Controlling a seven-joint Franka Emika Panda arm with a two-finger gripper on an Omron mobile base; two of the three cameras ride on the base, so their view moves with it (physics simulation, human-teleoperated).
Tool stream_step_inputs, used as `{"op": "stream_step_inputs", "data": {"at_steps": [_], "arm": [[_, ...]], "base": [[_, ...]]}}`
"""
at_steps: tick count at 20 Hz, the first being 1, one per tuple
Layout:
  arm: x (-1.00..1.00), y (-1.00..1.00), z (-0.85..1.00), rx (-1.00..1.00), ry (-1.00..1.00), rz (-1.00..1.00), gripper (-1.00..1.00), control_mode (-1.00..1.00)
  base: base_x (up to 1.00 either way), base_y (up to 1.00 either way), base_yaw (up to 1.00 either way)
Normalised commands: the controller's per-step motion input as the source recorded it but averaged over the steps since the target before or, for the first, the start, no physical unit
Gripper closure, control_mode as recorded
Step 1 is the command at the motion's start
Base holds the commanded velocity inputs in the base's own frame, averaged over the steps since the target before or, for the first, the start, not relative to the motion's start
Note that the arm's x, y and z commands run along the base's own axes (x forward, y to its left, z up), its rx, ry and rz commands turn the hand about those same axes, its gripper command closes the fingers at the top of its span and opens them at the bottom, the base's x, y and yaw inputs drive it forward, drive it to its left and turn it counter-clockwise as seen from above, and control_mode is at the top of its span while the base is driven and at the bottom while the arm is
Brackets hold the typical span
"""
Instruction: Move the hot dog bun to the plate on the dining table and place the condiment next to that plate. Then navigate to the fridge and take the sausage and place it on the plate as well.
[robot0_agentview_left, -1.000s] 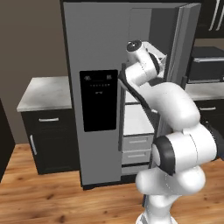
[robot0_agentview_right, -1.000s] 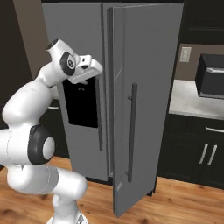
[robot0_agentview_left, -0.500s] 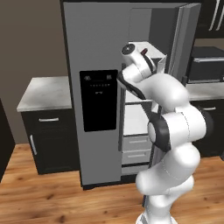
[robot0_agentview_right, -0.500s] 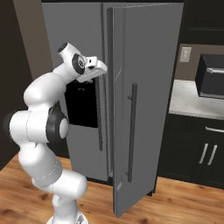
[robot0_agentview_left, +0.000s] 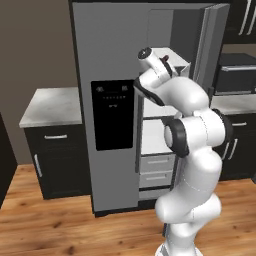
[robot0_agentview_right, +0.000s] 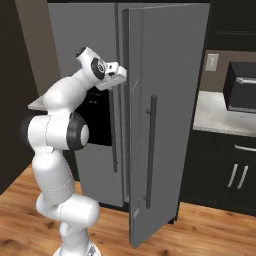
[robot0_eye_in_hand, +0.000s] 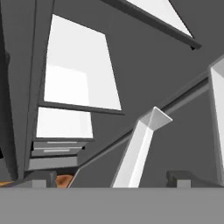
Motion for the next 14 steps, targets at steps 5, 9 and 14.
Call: {"op": "stream_step_inputs", "data": {"at_steps": [5, 9, 14], "arm": [[0.21, -0.41, -0.03, 0.0, 0.0, -0.15, -1.0, -1.0], [0.08, -0.49, -0.02, 0.0, 0.0, -0.16, -1.0, -1.0], [0.01, -0.59, -0.01, 0.0, 0.0, -0.17, -1.0, -1.0]], "base": [[0.0, 0.0, 0.0], [0.0, 0.0, 0.0], [0.0, 0.0, 0.0]]}}
